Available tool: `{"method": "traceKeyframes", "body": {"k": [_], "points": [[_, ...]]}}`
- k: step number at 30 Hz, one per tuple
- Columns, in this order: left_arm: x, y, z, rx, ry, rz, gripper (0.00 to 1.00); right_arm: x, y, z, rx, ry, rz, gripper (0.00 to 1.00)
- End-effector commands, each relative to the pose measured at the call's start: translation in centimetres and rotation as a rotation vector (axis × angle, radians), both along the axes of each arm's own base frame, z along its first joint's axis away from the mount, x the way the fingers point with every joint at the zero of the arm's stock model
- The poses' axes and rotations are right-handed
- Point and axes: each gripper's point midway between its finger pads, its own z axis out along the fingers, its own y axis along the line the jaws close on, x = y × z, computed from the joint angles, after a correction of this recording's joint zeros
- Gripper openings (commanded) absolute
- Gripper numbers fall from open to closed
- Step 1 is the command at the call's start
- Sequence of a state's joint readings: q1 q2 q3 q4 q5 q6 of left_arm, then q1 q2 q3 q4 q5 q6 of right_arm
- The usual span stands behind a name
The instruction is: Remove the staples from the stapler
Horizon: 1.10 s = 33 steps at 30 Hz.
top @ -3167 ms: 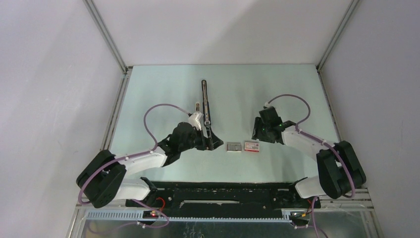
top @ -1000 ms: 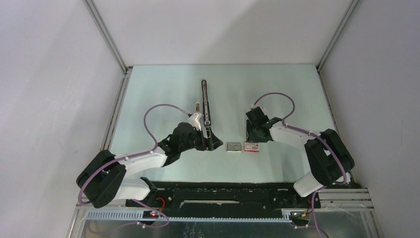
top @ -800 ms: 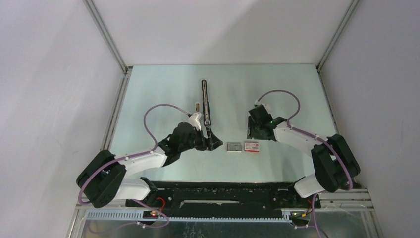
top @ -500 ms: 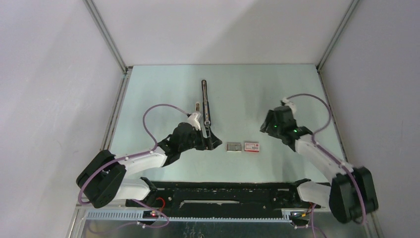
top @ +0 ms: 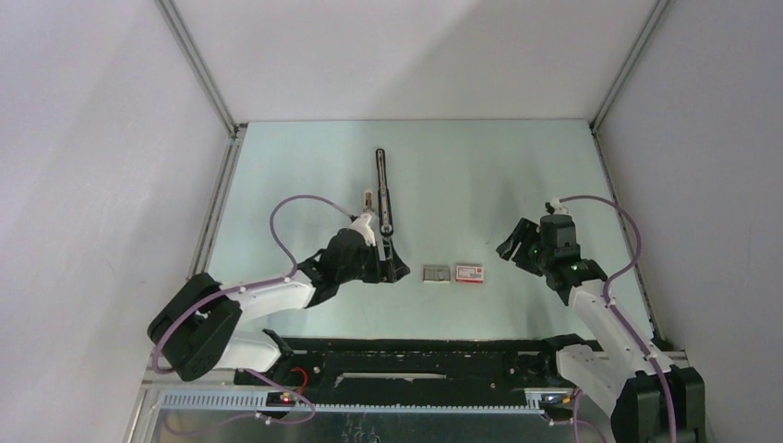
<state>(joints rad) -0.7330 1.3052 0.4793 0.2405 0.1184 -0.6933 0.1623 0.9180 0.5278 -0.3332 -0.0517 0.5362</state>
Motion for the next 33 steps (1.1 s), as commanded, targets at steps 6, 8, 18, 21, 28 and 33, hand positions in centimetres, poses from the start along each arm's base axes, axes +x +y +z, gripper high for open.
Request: {"method": "traceKeyframes", "body": {"k": [6,8,18,21,28,33], "points": [[0.9,-2.7,0.6,0.015,-0.029,-0.07,0.74,-2.5,-0.2,-3.0,-0.028,0.228,0.03,0.59],[1.1,-2.9,0.4,0.019,-0.023,-0.076,0.72,-2.6,-0.2,-3.3,-0.03,0.242,0.028,0.51],[1.6,-4.0,-0.4,0.069,0.002,-0.106,0.58,-2.7,-1.4,-3.8,-0.131,0.277,-0.031,0.29],[2.0,-3.5,-0.6,0.102,-0.003,-0.083,0.52,-2.4,-1.2,-3.4,-0.128,0.256,-0.02,0.24],[2.7,-1.6,0.2,0.153,-0.06,-0.015,0.08,-1.4,-1.7,-1.5,-0.121,0.149,-0.038,0.0],[3.5,-0.6,1.4,0.176,-0.124,0.028,0.0,-1.0,-1.8,-0.7,-0.094,0.109,-0.028,0.0]]}}
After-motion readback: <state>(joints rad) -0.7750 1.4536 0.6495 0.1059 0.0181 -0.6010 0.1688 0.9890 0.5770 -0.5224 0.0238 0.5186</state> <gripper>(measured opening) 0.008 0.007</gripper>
